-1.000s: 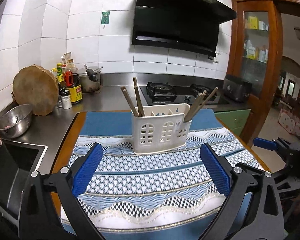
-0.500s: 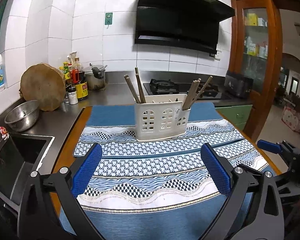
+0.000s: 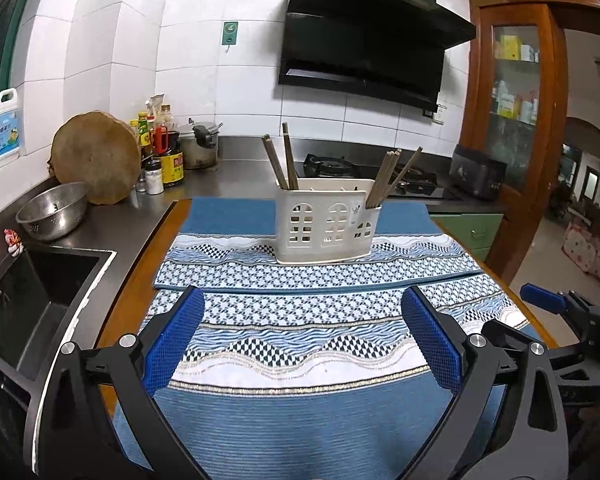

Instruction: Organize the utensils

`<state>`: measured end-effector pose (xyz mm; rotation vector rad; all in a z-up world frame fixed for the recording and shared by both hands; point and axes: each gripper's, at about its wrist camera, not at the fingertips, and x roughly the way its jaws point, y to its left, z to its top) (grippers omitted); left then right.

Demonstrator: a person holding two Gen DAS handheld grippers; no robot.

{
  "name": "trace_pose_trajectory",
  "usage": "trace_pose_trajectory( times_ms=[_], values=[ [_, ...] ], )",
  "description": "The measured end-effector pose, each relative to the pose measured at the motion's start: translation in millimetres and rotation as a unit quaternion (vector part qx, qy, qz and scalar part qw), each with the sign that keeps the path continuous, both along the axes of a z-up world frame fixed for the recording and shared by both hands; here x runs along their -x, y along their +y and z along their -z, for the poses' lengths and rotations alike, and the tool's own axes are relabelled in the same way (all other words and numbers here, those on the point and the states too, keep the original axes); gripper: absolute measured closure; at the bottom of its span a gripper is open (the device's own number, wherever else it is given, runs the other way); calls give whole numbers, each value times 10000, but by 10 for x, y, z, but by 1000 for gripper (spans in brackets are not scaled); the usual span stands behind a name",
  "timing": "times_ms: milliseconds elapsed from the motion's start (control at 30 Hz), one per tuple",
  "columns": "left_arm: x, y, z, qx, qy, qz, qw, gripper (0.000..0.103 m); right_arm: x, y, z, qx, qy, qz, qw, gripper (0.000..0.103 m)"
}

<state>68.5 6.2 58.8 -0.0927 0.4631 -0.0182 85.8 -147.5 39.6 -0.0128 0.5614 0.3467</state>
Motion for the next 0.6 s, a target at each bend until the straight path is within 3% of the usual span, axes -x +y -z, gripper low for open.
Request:
trace_pose_trajectory(
  times_ms=[333, 600],
  values=[
    [325, -38, 25, -129, -153, -67, 9998, 5, 281, 42, 65, 91, -152, 4, 9998, 7],
    [533, -99, 128, -76, -201, 209, 9996, 5, 476, 14, 76, 6, -285, 121, 9995, 7]
  ],
)
